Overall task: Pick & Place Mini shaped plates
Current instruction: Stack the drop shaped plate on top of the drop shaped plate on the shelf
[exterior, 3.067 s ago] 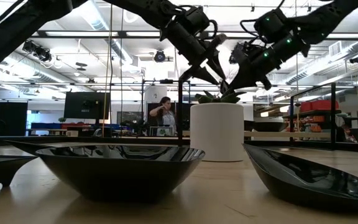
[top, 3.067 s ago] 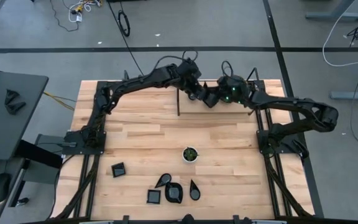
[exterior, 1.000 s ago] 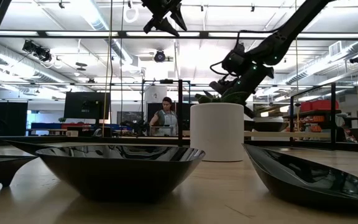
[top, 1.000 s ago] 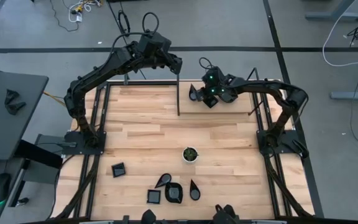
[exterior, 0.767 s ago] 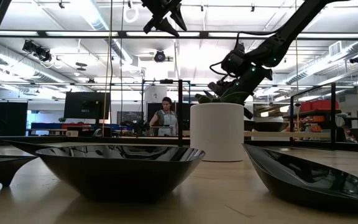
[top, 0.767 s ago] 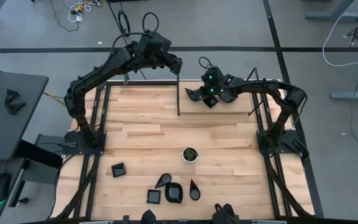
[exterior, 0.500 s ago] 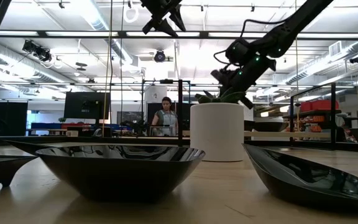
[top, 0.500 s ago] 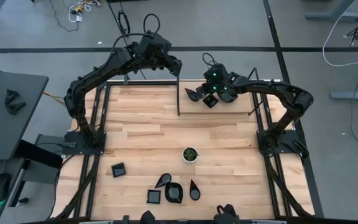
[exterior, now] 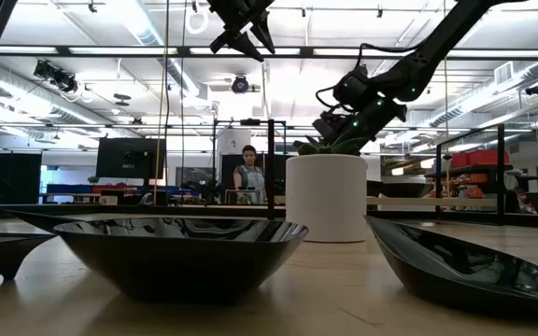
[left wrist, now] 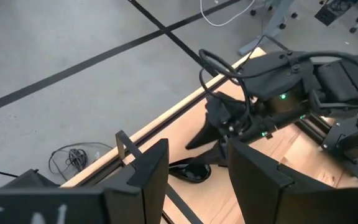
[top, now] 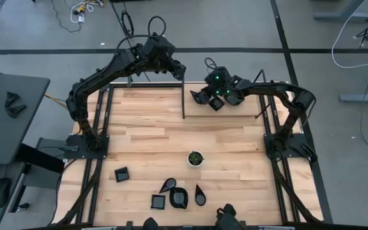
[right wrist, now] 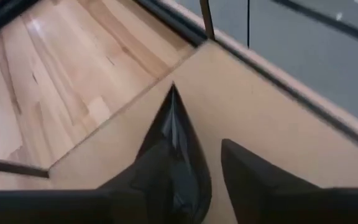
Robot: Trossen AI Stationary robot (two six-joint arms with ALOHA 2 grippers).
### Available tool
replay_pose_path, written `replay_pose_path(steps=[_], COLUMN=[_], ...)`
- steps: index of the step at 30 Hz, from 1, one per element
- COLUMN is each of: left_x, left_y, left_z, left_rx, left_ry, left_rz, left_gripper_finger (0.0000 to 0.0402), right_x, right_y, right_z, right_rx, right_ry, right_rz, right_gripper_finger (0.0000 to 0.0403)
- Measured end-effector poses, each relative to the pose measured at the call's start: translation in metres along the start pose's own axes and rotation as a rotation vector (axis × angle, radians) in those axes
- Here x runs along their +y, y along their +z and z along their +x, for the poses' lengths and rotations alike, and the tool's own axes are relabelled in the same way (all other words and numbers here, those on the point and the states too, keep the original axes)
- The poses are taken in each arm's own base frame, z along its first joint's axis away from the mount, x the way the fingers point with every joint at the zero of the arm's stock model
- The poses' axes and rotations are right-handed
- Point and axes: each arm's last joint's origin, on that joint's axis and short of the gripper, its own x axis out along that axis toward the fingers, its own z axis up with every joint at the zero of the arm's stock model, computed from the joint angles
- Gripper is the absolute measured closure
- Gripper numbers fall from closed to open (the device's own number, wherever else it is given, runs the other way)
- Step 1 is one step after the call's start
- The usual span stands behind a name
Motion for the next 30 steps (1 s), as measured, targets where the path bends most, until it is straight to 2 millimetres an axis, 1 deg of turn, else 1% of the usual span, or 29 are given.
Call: replay_pose_path(steps=[3, 6, 8, 11, 17, 21, 24, 27, 30], left_x=[0.000, 0.000, 0.000, 0.000, 0.000, 0.000, 0.000, 0.001, 0.002], left_y=[0.000, 0.000, 0.000, 0.000, 0.000, 0.000, -0.001, -0.002, -0.002], left_z=[0.000, 0.000, 0.000, 0.000, 0.000, 0.000, 0.000, 0.000, 0.000], left_rx=[0.005, 0.004, 0.004, 0.004, 0.004, 0.004, 0.006, 0.008, 0.011], left_ry=[0.002, 0.002, 0.002, 0.002, 0.001, 0.002, 0.007, 0.037, 0.052], left_rz=[0.001, 0.001, 0.001, 0.001, 0.001, 0.001, 0.002, 0.004, 0.005], left_gripper_finger=[0.0236, 0.0236, 0.0236, 0.0236, 0.0236, 0.0236, 0.0236, 0.0236, 0.0236], right_x=[-0.004, -0.007, -0.007, -0.008, -0.012, -0.013, -0.011, -0.006, -0.001], right_y=[0.000, -0.006, -0.008, -0.012, -0.013, -0.013, -0.014, -0.015, -0.015], right_z=[0.003, 0.011, 0.014, 0.018, 0.020, 0.020, 0.020, 0.021, 0.022], right_rx=[-0.014, 0.020, 0.038, 0.056, 0.045, 0.032, 0.023, 0.018, 0.032], right_ry=[-0.002, 0.015, 0.057, 0.063, -0.054, -0.123, -0.157, -0.146, -0.101], right_rz=[-0.017, -0.018, -0.027, -0.018, 0.048, 0.145, 0.262, 0.388, 0.407], right_gripper_finger=[0.0237, 0.0239, 0.0246, 0.0257, 0.0292, 0.0316, 0.0328, 0.0333, 0.0333])
